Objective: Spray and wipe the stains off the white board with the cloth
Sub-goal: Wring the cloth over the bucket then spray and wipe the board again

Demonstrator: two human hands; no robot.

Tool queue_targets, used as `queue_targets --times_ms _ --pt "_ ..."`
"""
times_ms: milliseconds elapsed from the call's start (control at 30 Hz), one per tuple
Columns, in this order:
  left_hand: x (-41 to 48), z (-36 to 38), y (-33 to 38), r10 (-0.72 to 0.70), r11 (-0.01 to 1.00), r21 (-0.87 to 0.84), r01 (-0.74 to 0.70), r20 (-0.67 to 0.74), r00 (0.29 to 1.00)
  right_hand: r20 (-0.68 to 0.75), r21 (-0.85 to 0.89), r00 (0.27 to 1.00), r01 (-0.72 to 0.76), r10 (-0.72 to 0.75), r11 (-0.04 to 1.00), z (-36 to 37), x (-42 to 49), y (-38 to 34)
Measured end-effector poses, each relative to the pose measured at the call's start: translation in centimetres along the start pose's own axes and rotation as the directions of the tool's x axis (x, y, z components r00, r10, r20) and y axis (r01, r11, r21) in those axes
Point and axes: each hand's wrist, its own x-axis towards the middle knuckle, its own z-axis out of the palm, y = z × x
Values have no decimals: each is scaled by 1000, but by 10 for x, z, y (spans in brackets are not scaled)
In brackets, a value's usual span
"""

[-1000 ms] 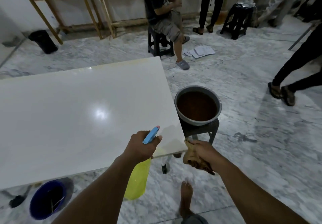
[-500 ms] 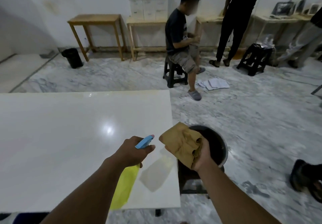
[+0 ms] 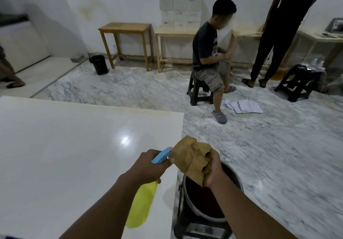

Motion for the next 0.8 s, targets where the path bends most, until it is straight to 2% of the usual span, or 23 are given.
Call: queue_targets --times_ms 167,300,500,700,800 --pt "-14 3 9 -21 999 32 20 5 1000 56 -55 998 -26 29 998 -1 -16 -1" --pt "-35 8 17 -3 999 40 4 -22 1000 122 -51 993 15 -9 999 -5 -42 0" --pt "-72 31 28 30 1000 8 -30 3 1000 25 -203 998 56 -52 978 -31 -84 8" --pt "-86 51 59 50 998 40 -49 -4 999 -51 -216 990 121 -134 969 -61 -120 -8" --pt "-81 61 83 65 997 53 -64 -5 998 -33 -199 984 165 -175 966 -68 -133 -33"
